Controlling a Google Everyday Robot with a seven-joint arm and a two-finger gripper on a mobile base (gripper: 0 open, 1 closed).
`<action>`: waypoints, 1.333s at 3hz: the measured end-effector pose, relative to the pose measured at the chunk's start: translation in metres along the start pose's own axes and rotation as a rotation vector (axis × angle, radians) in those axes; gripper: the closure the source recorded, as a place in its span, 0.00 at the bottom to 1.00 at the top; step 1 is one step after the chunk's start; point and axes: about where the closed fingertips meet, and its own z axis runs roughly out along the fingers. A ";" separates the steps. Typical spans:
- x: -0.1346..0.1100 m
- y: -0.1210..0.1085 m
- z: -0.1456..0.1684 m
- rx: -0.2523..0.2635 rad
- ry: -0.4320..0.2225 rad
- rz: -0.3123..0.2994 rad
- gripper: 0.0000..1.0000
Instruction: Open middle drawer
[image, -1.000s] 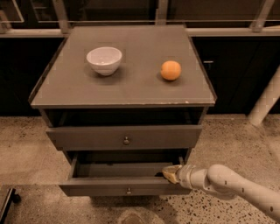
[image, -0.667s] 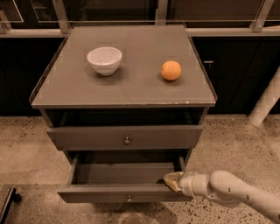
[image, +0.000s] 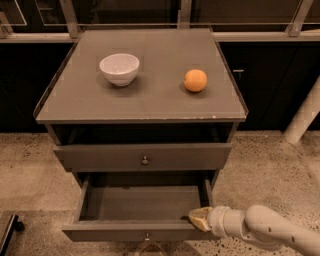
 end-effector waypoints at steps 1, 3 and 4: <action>0.003 0.011 -0.017 0.020 -0.035 -0.006 1.00; -0.010 0.004 -0.060 0.108 -0.153 -0.003 0.82; -0.008 0.004 -0.060 0.109 -0.151 0.000 0.59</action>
Offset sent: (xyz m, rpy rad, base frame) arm -0.0217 -0.0639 0.1250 0.1459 -0.4302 -0.2363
